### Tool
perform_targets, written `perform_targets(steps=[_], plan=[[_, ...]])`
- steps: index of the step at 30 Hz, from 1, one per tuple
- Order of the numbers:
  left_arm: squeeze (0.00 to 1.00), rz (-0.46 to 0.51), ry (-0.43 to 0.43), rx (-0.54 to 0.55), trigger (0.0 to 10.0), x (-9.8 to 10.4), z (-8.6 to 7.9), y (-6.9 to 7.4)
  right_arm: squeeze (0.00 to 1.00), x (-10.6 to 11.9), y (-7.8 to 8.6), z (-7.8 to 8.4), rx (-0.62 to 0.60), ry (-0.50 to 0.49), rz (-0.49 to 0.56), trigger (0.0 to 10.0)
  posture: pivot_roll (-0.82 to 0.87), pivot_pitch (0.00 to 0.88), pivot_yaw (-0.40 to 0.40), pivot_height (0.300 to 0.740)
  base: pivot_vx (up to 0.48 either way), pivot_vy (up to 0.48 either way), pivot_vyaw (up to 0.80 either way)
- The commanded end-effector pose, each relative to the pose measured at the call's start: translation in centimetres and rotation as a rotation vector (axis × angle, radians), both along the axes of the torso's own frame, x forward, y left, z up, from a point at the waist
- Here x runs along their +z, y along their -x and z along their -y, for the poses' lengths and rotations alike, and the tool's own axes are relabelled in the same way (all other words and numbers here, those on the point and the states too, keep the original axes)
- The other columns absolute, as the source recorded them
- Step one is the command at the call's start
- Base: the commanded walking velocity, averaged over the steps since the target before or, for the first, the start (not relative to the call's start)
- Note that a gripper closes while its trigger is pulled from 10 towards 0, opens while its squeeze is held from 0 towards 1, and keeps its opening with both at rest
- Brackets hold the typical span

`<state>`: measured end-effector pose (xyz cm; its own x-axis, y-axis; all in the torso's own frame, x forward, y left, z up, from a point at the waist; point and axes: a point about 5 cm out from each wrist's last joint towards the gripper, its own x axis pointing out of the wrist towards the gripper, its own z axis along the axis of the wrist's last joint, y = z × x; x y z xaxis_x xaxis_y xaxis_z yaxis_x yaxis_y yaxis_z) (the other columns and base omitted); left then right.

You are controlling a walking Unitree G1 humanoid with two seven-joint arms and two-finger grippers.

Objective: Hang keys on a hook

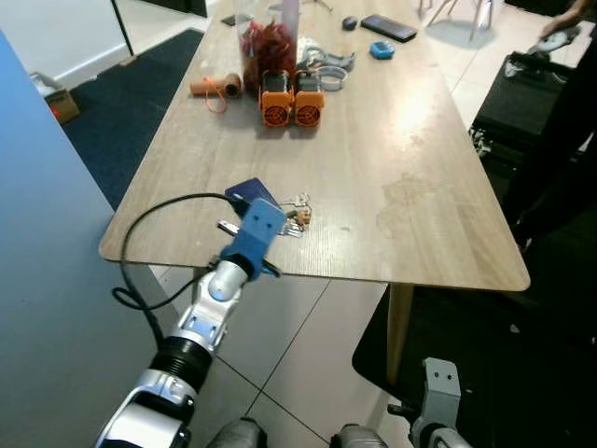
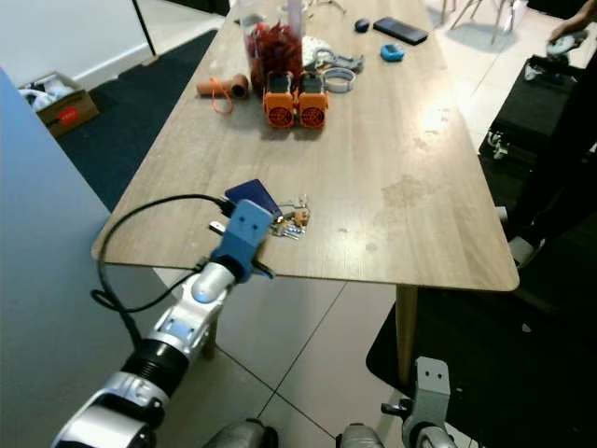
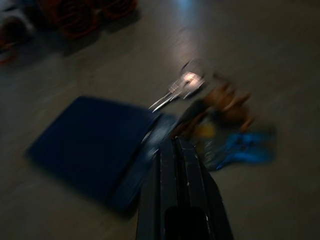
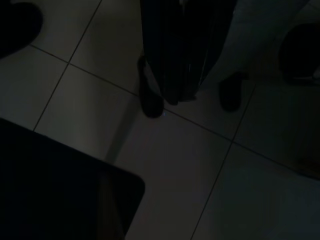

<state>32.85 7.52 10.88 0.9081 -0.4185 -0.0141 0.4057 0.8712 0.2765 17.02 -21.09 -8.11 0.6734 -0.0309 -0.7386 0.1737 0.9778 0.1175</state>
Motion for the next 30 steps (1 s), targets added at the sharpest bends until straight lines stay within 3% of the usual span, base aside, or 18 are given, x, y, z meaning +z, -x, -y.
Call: perform_targets(steps=[1, 16, 25, 30], plan=[[0.00, -0.040, 0.035, -0.013, 10.0, -0.9, 0.3, 0.6, 0.00, -0.4, 0.8, -0.1, -0.001, -0.002, -0.027, 10.0, 0.04, 0.127, -0.003, 0.740, 0.000, 0.000, 0.00], [0.00, -0.037, 0.097, -0.005, 10.0, -0.7, -0.7, 0.6, 0.00, -0.3, 0.6, -0.2, 0.000, -0.005, -0.023, 10.0, 0.04, 0.130, -0.005, 0.740, 0.000, 0.000, 0.00], [0.00, -0.048, 0.291, 0.003, 10.0, 0.2, -0.8, 0.6, 0.00, -0.4, 0.7, -0.2, -0.003, -0.010, -0.021, 10.0, 0.04, 0.130, -0.004, 0.740, 0.000, 0.000, 0.00], [0.00, -0.096, 0.487, -0.062, 10.0, 0.9, -0.2, 1.1, 0.00, -0.4, 0.7, -0.3, -0.003, -0.013, -0.022, 10.0, 0.04, 0.127, -0.004, 0.740, 0.000, 0.000, 0.00]])
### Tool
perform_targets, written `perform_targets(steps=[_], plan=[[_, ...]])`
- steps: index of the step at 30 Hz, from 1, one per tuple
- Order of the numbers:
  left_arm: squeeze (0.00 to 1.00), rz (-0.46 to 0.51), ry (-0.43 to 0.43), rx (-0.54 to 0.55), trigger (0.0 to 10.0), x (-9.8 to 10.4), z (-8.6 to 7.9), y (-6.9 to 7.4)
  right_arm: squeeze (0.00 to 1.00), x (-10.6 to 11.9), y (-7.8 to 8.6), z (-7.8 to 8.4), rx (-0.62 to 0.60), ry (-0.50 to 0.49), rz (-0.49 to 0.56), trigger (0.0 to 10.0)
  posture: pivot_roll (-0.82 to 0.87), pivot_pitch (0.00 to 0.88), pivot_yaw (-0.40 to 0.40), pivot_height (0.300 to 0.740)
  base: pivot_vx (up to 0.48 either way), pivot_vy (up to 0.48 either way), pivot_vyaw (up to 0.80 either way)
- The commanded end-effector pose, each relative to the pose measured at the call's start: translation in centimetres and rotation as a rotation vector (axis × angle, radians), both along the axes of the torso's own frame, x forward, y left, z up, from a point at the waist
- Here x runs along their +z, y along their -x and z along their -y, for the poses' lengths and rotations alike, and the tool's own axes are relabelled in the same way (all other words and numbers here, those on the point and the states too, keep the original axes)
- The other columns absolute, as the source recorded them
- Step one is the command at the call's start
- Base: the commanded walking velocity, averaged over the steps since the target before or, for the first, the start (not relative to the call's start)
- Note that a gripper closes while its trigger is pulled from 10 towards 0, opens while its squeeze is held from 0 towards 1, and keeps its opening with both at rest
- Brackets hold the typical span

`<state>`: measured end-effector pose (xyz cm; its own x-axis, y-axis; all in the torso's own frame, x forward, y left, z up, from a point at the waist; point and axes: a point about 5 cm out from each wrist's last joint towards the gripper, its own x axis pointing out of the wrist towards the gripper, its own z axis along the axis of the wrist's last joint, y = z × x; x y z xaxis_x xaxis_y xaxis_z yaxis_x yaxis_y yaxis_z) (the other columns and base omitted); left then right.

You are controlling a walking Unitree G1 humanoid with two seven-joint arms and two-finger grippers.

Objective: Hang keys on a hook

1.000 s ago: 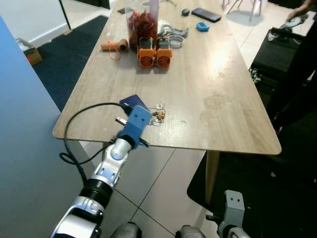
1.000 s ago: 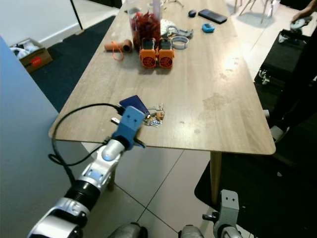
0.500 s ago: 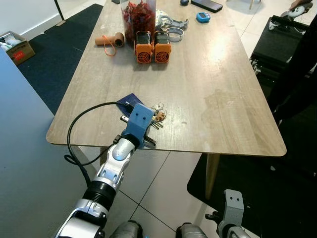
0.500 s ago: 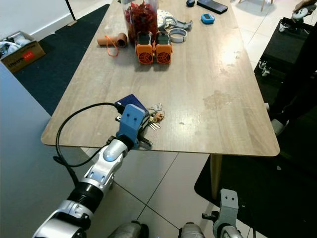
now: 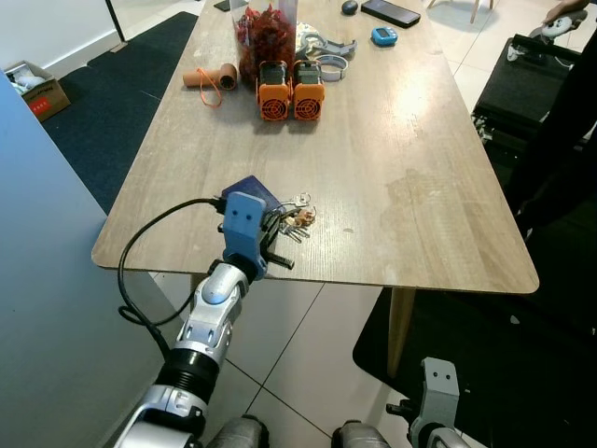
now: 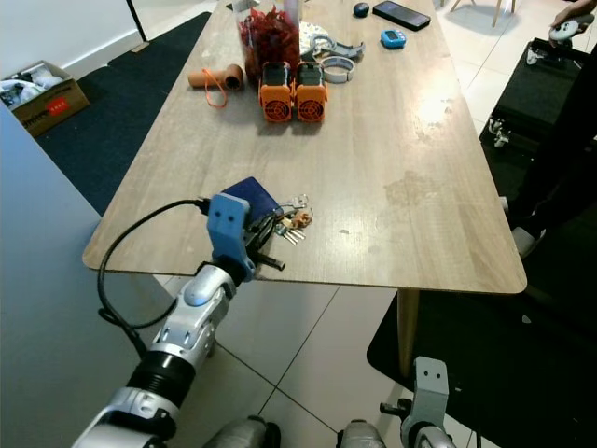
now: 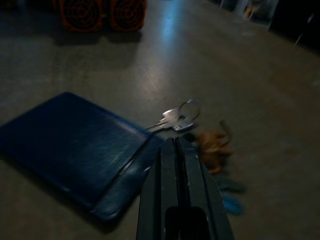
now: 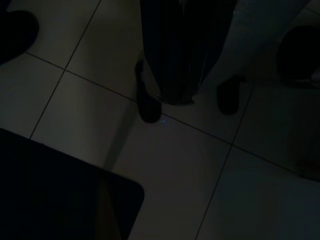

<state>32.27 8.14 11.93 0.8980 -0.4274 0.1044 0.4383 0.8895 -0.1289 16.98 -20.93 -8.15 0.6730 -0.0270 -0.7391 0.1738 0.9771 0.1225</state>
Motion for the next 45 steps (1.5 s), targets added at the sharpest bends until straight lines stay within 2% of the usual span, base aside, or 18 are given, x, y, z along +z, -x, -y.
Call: perform_targets(steps=[1, 3, 6, 8, 11, 33, 45], plan=[[0.00, -0.022, 0.067, -0.034, 10.0, -0.2, 0.4, 0.5, 0.00, -0.3, 0.6, -0.1, -0.003, -0.007, -0.021, 10.0, 0.04, 0.127, -0.004, 0.740, 0.000, 0.000, 0.00], [0.00, -0.002, 0.073, -0.110, 10.0, 0.2, 1.1, 1.0, 0.00, -0.3, 0.6, -0.1, -0.003, -0.007, -0.021, 10.0, 0.04, 0.125, -0.005, 0.740, 0.000, 0.000, 0.00], [0.00, 0.020, 0.008, -0.217, 10.0, 0.1, 2.3, 2.0, 0.00, -0.3, 0.5, -0.1, -0.001, -0.006, -0.021, 10.0, 0.05, 0.121, -0.006, 0.740, 0.000, 0.000, 0.00], [0.00, 0.027, -0.048, -0.231, 10.0, 0.0, 2.8, 2.2, 0.00, -0.3, 0.5, 0.0, 0.000, -0.006, -0.021, 10.0, 0.05, 0.119, -0.007, 0.740, 0.000, 0.000, 0.00], [0.00, 0.039, -0.150, -0.188, 10.0, -0.4, 3.1, 2.0, 0.00, -0.2, 0.5, 0.0, 0.005, -0.003, -0.022, 10.0, 0.04, 0.115, -0.013, 0.740, 0.000, 0.000, 0.00], [0.00, 0.043, -0.188, -0.124, 10.0, 0.1, 3.2, 1.1, 0.00, -0.2, 0.4, 0.0, 0.000, -0.005, -0.020, 10.0, 0.04, 0.124, -0.004, 0.740, 0.000, 0.000, 0.00], [0.00, 0.044, -0.183, -0.141, 10.0, 0.2, 3.8, 1.0, 0.00, -0.1, 0.3, 0.2, -0.002, -0.001, -0.018, 10.0, 0.03, 0.130, -0.006, 0.740, 0.000, 0.000, 0.00]])
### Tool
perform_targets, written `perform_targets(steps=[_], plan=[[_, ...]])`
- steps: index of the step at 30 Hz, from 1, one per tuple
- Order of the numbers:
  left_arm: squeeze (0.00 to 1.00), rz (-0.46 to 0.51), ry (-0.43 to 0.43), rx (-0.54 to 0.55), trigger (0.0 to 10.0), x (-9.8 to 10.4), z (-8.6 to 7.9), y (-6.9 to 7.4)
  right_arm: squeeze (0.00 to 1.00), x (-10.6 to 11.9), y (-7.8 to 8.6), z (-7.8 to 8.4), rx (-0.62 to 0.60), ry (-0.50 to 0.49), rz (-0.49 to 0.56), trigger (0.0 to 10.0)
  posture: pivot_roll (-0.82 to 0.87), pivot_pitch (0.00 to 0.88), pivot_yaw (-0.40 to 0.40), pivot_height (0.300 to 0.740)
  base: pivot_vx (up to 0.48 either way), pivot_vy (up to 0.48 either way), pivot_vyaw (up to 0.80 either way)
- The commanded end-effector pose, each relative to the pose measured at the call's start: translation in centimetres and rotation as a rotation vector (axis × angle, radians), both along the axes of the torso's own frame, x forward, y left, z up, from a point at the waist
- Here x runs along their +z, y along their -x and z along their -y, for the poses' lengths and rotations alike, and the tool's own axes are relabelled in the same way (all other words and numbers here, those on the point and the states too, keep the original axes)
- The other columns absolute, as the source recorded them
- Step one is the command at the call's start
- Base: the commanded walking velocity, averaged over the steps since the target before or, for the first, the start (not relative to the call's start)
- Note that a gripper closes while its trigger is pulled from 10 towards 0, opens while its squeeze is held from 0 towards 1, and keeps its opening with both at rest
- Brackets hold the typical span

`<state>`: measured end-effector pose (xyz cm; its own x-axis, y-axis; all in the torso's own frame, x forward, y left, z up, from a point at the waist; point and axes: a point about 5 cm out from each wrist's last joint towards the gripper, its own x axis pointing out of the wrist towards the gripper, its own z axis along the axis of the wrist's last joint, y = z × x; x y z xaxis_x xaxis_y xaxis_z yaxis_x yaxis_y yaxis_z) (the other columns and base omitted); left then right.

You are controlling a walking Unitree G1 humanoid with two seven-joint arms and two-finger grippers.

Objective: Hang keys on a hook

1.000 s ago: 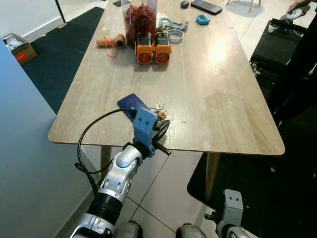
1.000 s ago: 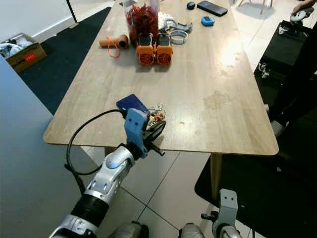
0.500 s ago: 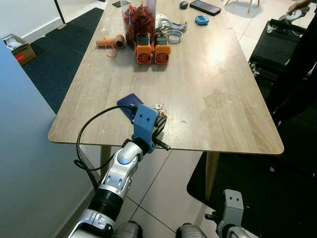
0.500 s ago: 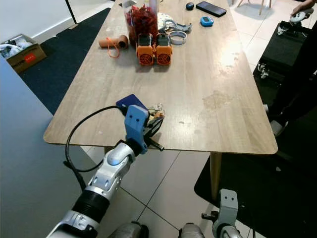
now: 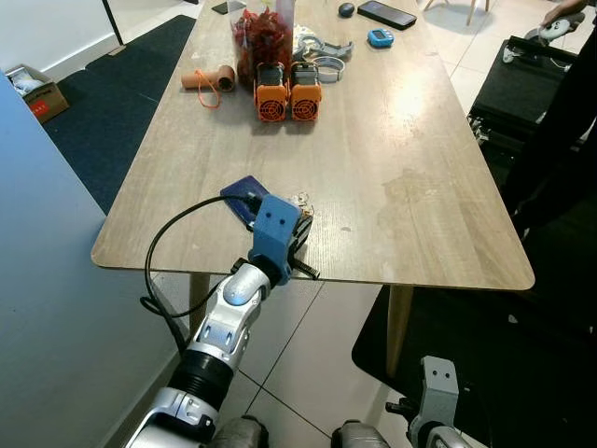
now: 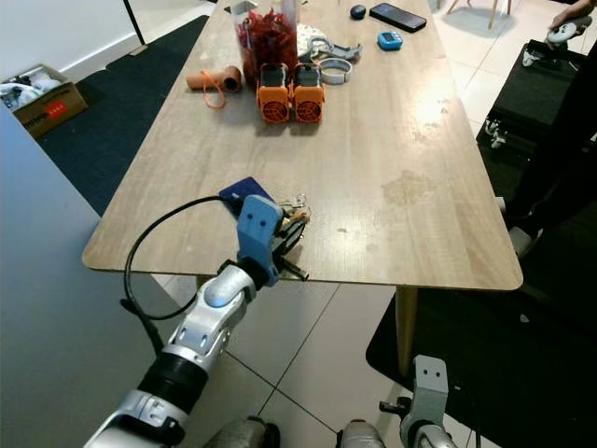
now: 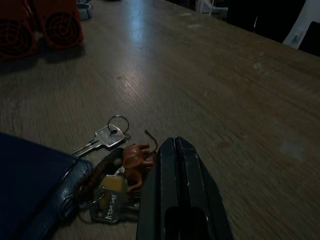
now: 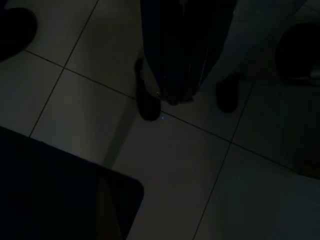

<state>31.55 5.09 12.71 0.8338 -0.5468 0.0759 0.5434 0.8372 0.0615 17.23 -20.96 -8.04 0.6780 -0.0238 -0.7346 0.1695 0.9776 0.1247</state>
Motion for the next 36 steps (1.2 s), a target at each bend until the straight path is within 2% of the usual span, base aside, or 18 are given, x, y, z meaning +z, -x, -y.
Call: perform_targets(steps=[1, 2, 3, 7, 8, 9, 10, 11, 12, 13, 14, 15, 16, 17, 27, 32, 34, 36], plan=[[0.04, -0.027, -0.003, -0.023, 10.0, -0.5, 0.8, 0.2, 0.00, -0.3, 0.6, 0.2, -0.006, 0.001, -0.025, 10.0, 0.03, 0.131, -0.006, 0.740, 0.000, 0.000, 0.00], [0.04, -0.027, -0.003, -0.023, 10.0, -0.5, 0.8, 0.2, 0.00, -0.3, 0.6, 0.2, -0.006, 0.001, -0.025, 10.0, 0.03, 0.131, -0.006, 0.740, 0.000, 0.000, 0.00], [0.13, -0.027, -0.003, -0.026, 10.0, -0.5, 0.9, 0.3, 0.00, -0.3, 0.6, 0.2, -0.007, 0.002, -0.025, 10.0, 0.03, 0.131, -0.006, 0.740, 0.000, 0.000, 0.00], [0.13, -0.027, -0.002, -0.027, 10.0, -0.5, 1.0, 0.3, 0.00, -0.3, 0.6, 0.2, -0.007, 0.002, -0.025, 10.0, 0.03, 0.131, -0.006, 0.740, 0.000, 0.000, 0.00], [0.40, -0.026, -0.002, -0.028, 10.0, -0.5, 1.1, 0.3, 0.00, -0.3, 0.6, 0.2, -0.007, 0.002, -0.025, 10.0, 0.03, 0.132, -0.006, 0.740, 0.000, 0.000, 0.00], [0.40, -0.026, -0.002, -0.028, 10.0, -0.5, 1.1, 0.3, 0.00, -0.3, 0.6, 0.2, -0.007, 0.002, -0.025, 10.0, 0.03, 0.132, -0.006, 0.740, 0.000, 0.000, 0.00], [0.79, -0.025, -0.002, -0.029, 10.0, -0.5, 1.2, 0.3, 0.00, -0.3, 0.6, 0.3, -0.007, 0.003, -0.026, 10.0, 0.03, 0.132, -0.010, 0.740, 0.000, 0.000, 0.00], [0.79, -0.025, -0.002, -0.029, 10.0, -0.5, 1.2, 0.3, 0.00, -0.3, 0.6, 0.3, -0.007, 0.003, -0.026, 10.0, 0.03, 0.132, -0.010, 0.740, 0.000, 0.000, 0.00], [0.75, -0.022, -0.003, -0.033, 10.0, -0.4, 1.4, 0.4, 0.00, -0.3, 0.6, 0.3, -0.006, 0.004, -0.027, 10.0, 0.03, 0.132, -0.011, 0.740, 0.000, 0.000, 0.00], [0.65, -0.022, -0.004, -0.040, 10.0, -0.4, 1.6, 0.5, 0.00, -0.3, 0.6, 0.3, -0.005, 0.004, -0.027, 10.0, 0.03, 0.132, -0.011, 0.740, 0.000, 0.000, 0.00], [0.37, -0.023, -0.004, -0.048, 10.0, -0.4, 1.7, 0.6, 0.00, -0.3, 0.6, 0.3, -0.005, 0.005, -0.027, 10.0, 0.03, 0.130, -0.008, 0.740, 0.000, 0.000, 0.00], [0.17, -0.024, -0.005, -0.058, 10.0, -0.4, 1.9, 0.7, 0.00, -0.2, 0.6, 0.3, -0.006, 0.005, -0.026, 10.0, 0.03, 0.130, -0.008, 0.740, 0.000, 0.000, 0.00], [0.17, -0.024, -0.005, -0.058, 10.0, -0.4, 1.9, 0.7, 0.00, -0.2, 0.6, 0.3, -0.006, 0.005, -0.026, 10.0, 0.03, 0.130, -0.008, 0.740, 0.000, 0.000, 0.00], [0.00, -0.022, -0.009, -0.077, 10.0, -0.5, 2.1, 1.0, 0.00, -0.2, 0.5, 0.3, -0.006, 0.004, -0.025, 10.0, 0.03, 0.129, -0.006, 0.740, 0.000, 0.000, 0.00], [0.00, -0.024, -0.044, -0.117, 10.0, -0.6, 3.4, 1.6, 0.00, -0.1, 0.3, 0.2, 0.001, 0.005, -0.022, 10.0, 0.04, 0.126, -0.016, 0.740, 0.000, 0.000, 0.00], [0.00, -0.058, -0.110, -0.021, 10.0, -1.3, 3.2, 1.0, 0.00, 0.0, 0.1, 0.5, 0.001, 0.010, -0.021, 10.0, 0.03, 0.126, -0.017, 0.740, 0.000, 0.000, 0.00], [0.00, -0.072, -0.141, 0.024, 9.2, -1.6, 2.8, 0.6, 0.00, 0.0, 0.1, 0.5, 0.001, 0.011, -0.020, 10.0, 0.03, 0.126, -0.016, 0.740, 0.000, 0.000, 0.00], [0.00, -0.072, -0.159, 0.042, 9.2, -1.7, 2.6, 0.4, 0.00, 0.0, 0.1, 0.5, 0.000, 0.011, -0.020, 10.0, 0.03, 0.126, -0.016, 0.740, 0.000, 0.000, 0.00]])
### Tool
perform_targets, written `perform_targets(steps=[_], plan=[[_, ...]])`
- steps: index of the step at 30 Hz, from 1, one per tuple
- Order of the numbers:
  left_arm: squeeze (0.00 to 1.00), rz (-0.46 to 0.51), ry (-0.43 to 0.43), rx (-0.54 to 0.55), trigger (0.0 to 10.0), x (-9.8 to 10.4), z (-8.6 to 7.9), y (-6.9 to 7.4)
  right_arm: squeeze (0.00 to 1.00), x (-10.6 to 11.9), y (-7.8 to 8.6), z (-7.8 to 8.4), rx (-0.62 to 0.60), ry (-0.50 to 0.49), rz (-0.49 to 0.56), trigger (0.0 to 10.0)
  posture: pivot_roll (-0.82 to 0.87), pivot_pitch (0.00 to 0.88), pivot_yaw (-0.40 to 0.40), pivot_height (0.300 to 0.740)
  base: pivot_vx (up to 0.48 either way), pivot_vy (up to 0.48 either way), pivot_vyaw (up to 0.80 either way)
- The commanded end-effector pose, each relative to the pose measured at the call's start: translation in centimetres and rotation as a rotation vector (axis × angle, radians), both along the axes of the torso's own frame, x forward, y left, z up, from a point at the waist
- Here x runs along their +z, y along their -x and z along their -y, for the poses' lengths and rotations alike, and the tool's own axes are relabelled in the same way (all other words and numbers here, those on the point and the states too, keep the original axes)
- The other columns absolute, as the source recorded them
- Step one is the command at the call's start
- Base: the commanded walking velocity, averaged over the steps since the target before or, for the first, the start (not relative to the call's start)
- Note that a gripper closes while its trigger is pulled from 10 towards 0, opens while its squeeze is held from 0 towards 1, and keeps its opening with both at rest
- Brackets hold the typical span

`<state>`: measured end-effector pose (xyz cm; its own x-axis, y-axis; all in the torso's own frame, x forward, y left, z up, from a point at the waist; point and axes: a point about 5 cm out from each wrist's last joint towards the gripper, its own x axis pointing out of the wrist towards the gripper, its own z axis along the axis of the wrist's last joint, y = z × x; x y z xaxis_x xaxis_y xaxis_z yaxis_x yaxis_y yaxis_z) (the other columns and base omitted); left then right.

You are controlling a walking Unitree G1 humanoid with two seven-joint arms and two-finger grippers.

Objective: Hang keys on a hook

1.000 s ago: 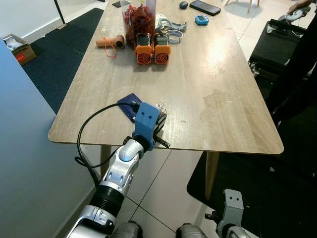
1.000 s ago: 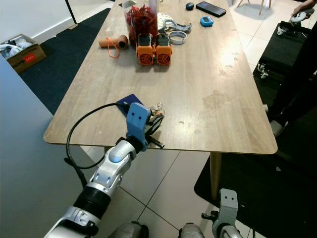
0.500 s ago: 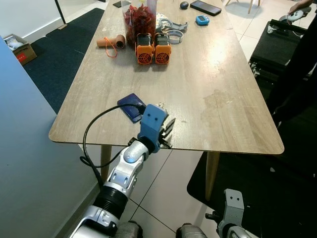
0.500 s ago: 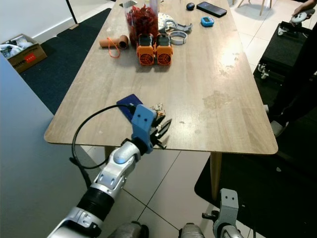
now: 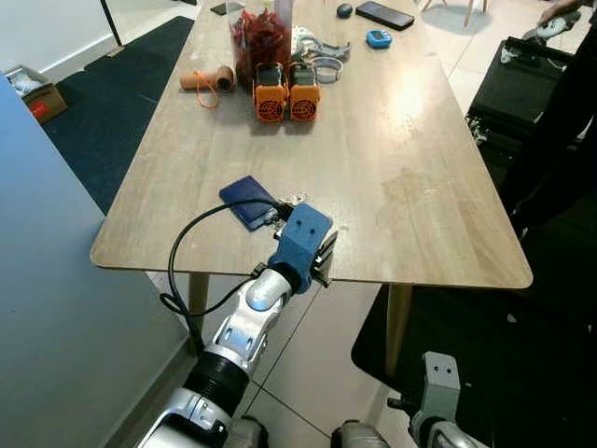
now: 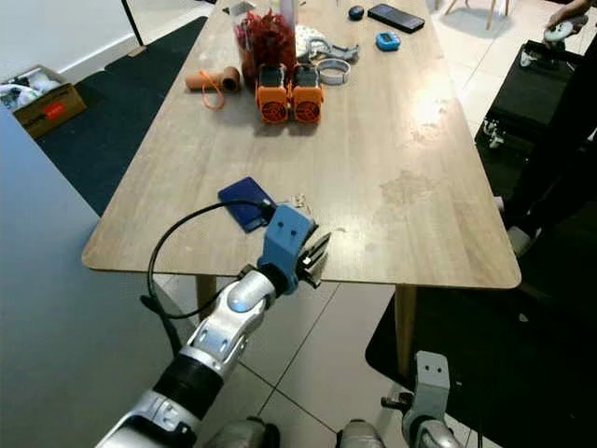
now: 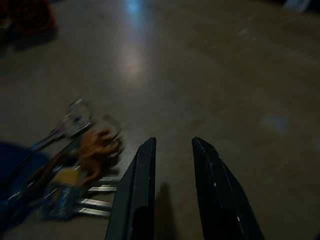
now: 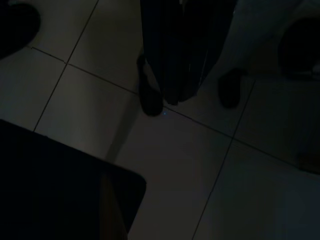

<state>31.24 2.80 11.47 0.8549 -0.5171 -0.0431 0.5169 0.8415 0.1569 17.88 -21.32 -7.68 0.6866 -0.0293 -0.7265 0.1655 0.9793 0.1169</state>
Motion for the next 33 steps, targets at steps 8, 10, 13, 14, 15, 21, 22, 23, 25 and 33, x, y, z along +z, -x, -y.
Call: perform_targets(steps=[8, 10, 13, 14, 15, 21, 22, 23, 25, 33], plan=[[0.00, -0.021, -0.151, 0.097, 0.0, -1.2, -1.5, -1.1, 0.00, -0.4, 0.8, 0.0, -0.004, -0.002, -0.031, 10.0, 0.03, 0.120, -0.013, 0.740, 0.000, 0.000, 0.00], [0.00, -0.025, -0.166, 0.111, 0.0, -1.3, -1.8, -1.2, 0.00, -0.4, 0.8, 0.0, -0.004, -0.002, -0.032, 10.0, 0.03, 0.112, -0.013, 0.740, 0.000, 0.000, 0.00], [0.00, -0.028, -0.179, 0.117, 0.0, -1.5, -1.9, -1.3, 0.00, -0.5, 0.9, 0.0, -0.005, -0.002, -0.034, 10.0, 0.03, 0.112, -0.013, 0.740, 0.000, 0.000, 0.00], [0.00, -0.028, -0.179, 0.117, 0.0, -1.5, -1.9, -1.3, 0.00, -0.5, 0.9, 0.0, -0.005, -0.002, -0.034, 10.0, 0.03, 0.112, -0.013, 0.740, 0.000, 0.000, 0.00], [0.00, -0.028, -0.184, 0.110, 1.3, -1.5, -2.0, -1.3, 0.00, -0.4, 0.9, 0.1, -0.005, -0.001, -0.034, 10.0, 0.03, 0.112, -0.013, 0.740, 0.000, 0.000, 0.00], [0.00, -0.016, -0.271, 0.109, 8.0, -2.0, -3.3, -1.6, 0.00, -0.4, 1.0, 0.3, -0.005, 0.003, -0.033, 10.0, 0.03, 0.106, -0.015, 0.740, 0.000, 0.000, 0.00], [0.00, -0.016, -0.279, 0.131, 7.5, -2.1, -3.9, -1.6, 0.00, -0.4, 1.0, 0.3, -0.005, 0.004, -0.033, 10.0, 0.03, 0.105, -0.015, 0.740, 0.000, 0.000, 0.00], [0.00, -0.016, -0.279, 0.131, 7.5, -2.1, -3.9, -1.6, 0.00, -0.4, 1.0, 0.3, -0.005, 0.004, -0.033, 10.0, 0.03, 0.105, -0.015, 0.740, 0.000, 0.000, 0.00], [0.00, -0.010, -0.285, 0.166, 7.3, -2.4, -4.8, -1.5, 0.00, -0.4, 1.0, 0.3, -0.005, 0.004, -0.032, 10.0, 0.02, 0.106, -0.017, 0.740, 0.000, 0.000, 0.00], [0.00, -0.003, -0.299, 0.231, 10.0, -3.3, -6.3, -0.9, 0.00, -0.5, 1.1, 0.4, -0.003, 0.005, -0.034, 10.0, 0.02, 0.112, -0.022, 0.740, 0.000, 0.000, 0.00]])
